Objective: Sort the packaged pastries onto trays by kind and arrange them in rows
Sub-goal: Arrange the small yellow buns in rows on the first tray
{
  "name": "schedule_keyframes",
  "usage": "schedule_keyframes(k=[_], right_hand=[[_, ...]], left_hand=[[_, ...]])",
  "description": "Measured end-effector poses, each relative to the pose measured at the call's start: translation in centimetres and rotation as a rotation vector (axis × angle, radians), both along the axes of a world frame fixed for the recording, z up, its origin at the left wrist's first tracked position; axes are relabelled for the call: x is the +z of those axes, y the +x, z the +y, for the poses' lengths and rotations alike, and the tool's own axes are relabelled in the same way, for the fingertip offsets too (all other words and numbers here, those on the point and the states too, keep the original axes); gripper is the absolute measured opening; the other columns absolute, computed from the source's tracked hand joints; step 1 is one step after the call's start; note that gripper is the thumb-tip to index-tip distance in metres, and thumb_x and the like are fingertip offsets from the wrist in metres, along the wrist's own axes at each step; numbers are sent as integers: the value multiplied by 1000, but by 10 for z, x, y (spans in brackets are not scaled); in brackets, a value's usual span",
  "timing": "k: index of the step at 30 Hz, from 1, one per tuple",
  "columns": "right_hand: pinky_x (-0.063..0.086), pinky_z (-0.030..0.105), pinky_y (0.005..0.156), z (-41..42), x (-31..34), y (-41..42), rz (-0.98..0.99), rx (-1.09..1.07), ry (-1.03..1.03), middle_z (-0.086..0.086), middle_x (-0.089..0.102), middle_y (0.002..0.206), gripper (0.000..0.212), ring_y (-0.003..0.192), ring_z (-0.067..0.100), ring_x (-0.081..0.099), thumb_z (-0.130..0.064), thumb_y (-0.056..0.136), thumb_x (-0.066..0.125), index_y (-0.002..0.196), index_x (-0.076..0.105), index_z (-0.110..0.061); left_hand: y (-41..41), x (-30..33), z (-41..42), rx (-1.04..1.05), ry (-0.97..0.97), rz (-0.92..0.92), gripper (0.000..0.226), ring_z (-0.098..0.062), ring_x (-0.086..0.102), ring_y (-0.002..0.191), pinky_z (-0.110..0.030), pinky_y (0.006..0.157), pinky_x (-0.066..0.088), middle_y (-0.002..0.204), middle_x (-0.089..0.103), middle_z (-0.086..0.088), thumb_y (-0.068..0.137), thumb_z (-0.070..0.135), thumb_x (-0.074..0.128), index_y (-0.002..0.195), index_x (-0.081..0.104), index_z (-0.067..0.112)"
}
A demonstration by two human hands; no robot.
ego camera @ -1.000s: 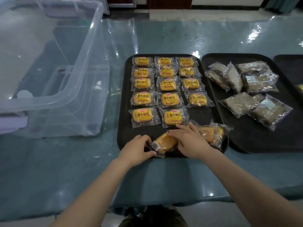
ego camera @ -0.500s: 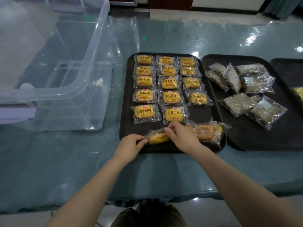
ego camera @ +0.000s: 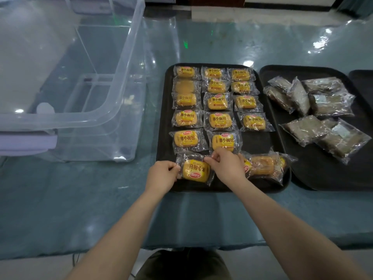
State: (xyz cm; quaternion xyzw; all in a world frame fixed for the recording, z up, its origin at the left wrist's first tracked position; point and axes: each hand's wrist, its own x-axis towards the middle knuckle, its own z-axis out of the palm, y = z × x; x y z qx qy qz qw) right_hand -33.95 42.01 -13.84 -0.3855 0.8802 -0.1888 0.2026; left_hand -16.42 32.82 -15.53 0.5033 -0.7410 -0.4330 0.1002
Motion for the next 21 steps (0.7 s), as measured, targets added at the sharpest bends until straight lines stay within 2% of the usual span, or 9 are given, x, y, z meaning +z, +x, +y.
schedule_keyframes(k=[2,4,5,6,8,11,15,18,21], right_hand=[[33,44,106,-1,0,2,-33,-20,-55,-11,59,67,23,70,8,54,-46,91,57,78,50,-29],[48,32,76,-1,2,3,-132,-52,-133,-11,60,72,18,73,10,58,-42,92,59,83,53,-28],[45,26,63,-1,4,5,-192,-63,-164,-10,62,75,16,73,9,59,-41,91,60,85,54,-27],[43,24,58,-2,5,7,-250,-65,-187,-8,64,77,15,74,9,60,-39,91,61,85,55,-27],[47,26,63,-5,6,11,-342,-41,-206,-4,67,80,15,77,11,63,-37,90,63,85,57,-24],[46,23,64,-6,4,14,-353,6,-170,-7,65,84,16,81,7,61,-37,87,67,88,58,-23],[46,15,70,0,4,8,-374,15,-167,-15,60,96,31,90,0,58,-32,86,70,112,54,-28],[43,12,68,1,6,6,-382,-15,-214,-17,59,100,31,92,-2,56,-33,91,63,119,51,-29],[43,15,75,-1,10,8,-477,-33,-294,-16,59,110,32,99,-3,55,-38,96,52,127,50,-30]], left_hand=[[-1,1,-2,51,53,91,27,-3,62,61,-19,59,46,59,65,10,91,19,56,66,66,26],[0,2,-2,142,191,246,12,-11,66,76,-27,70,54,77,69,5,91,19,58,82,66,22],[1,4,-2,192,299,340,4,-13,67,82,-29,73,55,85,69,2,90,19,61,92,65,19],[0,4,-1,230,405,410,12,-14,68,86,-29,75,56,93,69,-1,88,19,64,100,63,17],[-3,3,3,268,587,497,26,-17,67,94,-31,78,56,103,69,-4,86,20,66,111,59,14],[-5,3,6,270,666,553,28,-19,65,101,-32,79,55,110,67,-5,88,21,63,115,57,16],[-3,5,-2,218,580,525,17,-17,66,96,-33,77,56,106,68,-4,88,21,63,105,59,21],[-1,11,-11,28,464,440,17,-12,69,87,-26,71,55,94,73,3,89,27,63,105,66,21],[-4,20,-17,-214,380,295,15,-8,69,81,-20,67,53,89,73,8,89,32,62,101,68,25]])
